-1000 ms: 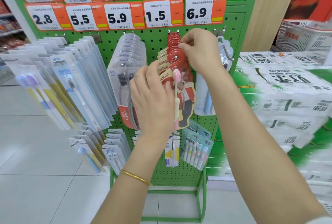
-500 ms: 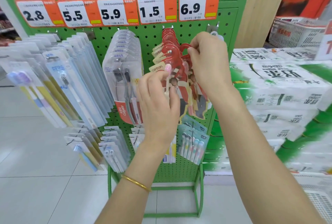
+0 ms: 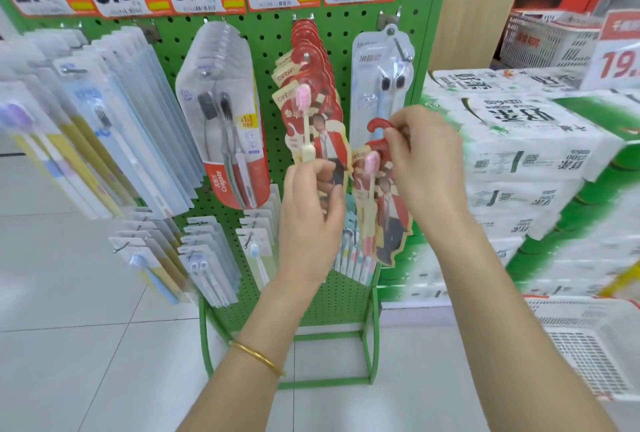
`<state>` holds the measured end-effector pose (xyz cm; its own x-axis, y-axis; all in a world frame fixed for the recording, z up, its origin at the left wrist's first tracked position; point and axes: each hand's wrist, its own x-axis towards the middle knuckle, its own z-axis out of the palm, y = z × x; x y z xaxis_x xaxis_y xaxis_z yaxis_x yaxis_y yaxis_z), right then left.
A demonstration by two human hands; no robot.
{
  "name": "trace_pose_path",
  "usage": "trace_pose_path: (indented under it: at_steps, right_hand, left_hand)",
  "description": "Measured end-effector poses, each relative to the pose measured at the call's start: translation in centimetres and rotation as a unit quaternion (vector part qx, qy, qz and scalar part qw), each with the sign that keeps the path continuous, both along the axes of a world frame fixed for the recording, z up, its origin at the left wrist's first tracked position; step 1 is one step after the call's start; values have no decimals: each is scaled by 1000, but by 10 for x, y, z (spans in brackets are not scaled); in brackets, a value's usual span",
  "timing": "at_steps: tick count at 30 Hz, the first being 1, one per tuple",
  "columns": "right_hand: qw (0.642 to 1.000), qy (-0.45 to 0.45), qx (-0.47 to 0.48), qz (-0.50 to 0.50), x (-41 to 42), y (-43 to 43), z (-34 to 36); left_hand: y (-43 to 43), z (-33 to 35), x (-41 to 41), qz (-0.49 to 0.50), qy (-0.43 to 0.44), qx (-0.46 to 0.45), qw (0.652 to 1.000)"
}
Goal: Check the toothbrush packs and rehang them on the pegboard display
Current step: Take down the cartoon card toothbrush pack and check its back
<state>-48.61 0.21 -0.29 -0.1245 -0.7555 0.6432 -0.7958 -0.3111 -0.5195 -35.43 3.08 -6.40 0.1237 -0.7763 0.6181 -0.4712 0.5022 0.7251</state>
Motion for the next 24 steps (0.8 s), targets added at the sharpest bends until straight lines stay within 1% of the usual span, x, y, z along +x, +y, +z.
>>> trace_pose_path:
  at_steps: [2,4,7,9,11,13,16,19,22,24]
  right_hand:
    - [999,-32,37,9,-12,9,-15]
    - [996,-45,68,23,-22,16,-28]
    - [988,-82,119,53,-29,23,-45]
    - [975,-131,157,88,-29,25,-57]
    - [955,-187,191,128,-26,28,-68]
    - [937,-230,214,154,-19,30,-78]
    - [922,-280,223,148,-11,33,-93]
    - [919,-271,252,139,-8,37,-114]
    - [905,-228,314,173,2,47,-138]
    - [898,-235,327,176,11,50,-149]
  left_hand:
    - [7,-11,-1,-31,20,50,998]
    - [12,-24,-2,-54,41,114,991]
    - [18,-40,-3,-90,62,204,973]
    - [23,-46,-5,-117,80,245,959]
    - [26,-49,-6,-141,118,272,944]
    - [28,-51,-7,-145,159,288,933]
    - [31,-57,-6,-123,198,316,920]
    - [31,-63,-1,-96,257,332,903]
    - [29,-64,4,-69,297,332,893]
    - [28,-66,5,-57,303,332,891]
